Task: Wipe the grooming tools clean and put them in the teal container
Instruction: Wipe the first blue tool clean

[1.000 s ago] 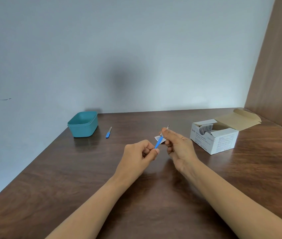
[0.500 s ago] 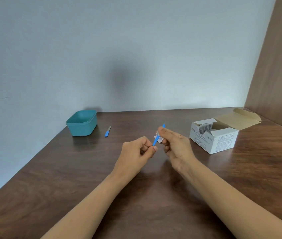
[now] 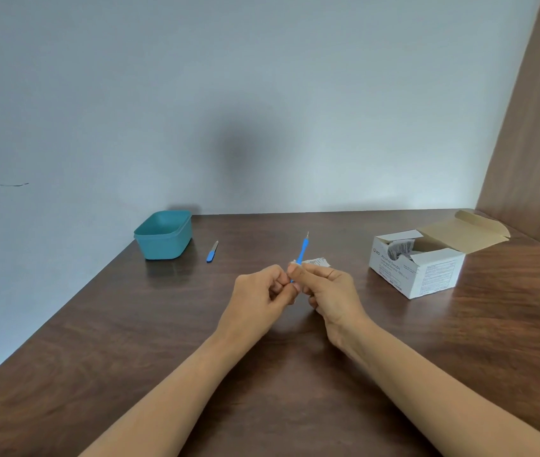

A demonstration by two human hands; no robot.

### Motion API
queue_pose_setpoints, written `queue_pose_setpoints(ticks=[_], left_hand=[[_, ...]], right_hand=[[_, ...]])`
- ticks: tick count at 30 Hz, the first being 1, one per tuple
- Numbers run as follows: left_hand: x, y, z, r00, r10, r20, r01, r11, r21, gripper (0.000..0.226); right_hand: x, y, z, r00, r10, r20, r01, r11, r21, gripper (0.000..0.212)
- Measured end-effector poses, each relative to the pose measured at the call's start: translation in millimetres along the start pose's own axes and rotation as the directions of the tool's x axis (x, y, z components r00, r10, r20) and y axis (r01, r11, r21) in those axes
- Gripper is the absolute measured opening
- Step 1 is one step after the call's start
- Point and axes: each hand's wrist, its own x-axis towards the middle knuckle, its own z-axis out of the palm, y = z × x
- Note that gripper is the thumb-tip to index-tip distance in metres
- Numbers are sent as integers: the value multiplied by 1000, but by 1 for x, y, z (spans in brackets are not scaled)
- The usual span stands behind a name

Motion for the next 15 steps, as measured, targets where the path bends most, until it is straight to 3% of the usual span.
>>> queue_pose_setpoints(ticks=[5,8,11,13,15], left_hand=[[4,2,-6,1000,-12,-23,9,993,-120,32],[6,4,-6,980,-187,-70,157,938,-310,33],[9,5,-9,916,-398,54,368,778,-510,32],[10,5,-11,891,-423,164,433,684,-588,32],[9,7,-11,898,-379,223,430,653,-623,32]], right_hand=[[8,-15,-7,993,83,83,-82,997,-9,5],[9,-19,-10,971,139,193,-135,990,-34,6],[5,-21,-9,944,170,281,-155,985,-77,8],[3,-21,-8,920,205,334,-176,978,-113,9],[2,-21,-8,897,237,372,-196,970,-145,10]])
